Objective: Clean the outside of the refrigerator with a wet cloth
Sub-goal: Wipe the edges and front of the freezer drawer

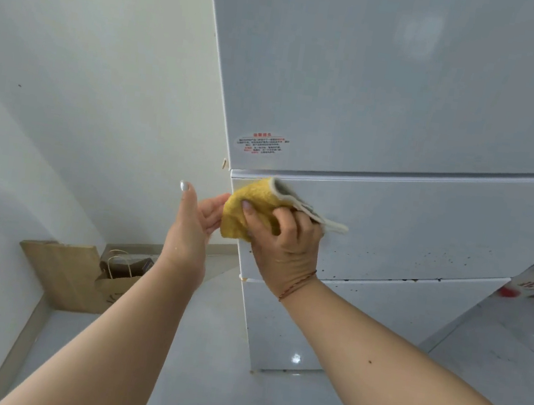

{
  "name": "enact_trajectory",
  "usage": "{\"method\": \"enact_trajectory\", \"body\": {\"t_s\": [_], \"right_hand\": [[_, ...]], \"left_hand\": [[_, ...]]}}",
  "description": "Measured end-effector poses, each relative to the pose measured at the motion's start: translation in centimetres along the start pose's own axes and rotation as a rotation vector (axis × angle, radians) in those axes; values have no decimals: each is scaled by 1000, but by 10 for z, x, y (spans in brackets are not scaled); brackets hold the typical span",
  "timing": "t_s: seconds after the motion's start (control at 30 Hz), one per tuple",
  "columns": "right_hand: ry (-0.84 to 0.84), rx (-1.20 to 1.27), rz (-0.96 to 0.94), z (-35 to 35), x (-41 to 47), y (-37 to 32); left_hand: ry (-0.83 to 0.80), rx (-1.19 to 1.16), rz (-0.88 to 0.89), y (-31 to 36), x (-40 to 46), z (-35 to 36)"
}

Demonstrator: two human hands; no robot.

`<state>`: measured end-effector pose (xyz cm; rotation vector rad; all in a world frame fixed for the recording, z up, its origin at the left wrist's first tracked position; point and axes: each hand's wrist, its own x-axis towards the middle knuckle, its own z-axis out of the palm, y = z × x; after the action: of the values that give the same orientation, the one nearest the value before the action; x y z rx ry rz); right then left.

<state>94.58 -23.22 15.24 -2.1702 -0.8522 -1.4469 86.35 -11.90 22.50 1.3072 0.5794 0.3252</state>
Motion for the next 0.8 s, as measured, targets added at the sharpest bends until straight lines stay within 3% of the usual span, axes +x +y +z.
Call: {"method": "enact_trajectory", "body": {"t_s": [0.2,0.43,0.63,0.8], "right_hand": [[-220,-32,-389,2,-17,14],[-344,-28,-550,5,-36,26],[-462,-47,-725,8,-42,45],[-455,-23,-835,0,-47,76]], "left_hand": [[51,66,-200,-26,-10,10],[86,-95,-368,-44,-17,22],[-26,-291,-489,-47,-20,29],[-98,-435,-551,-31,-39,41]]}}
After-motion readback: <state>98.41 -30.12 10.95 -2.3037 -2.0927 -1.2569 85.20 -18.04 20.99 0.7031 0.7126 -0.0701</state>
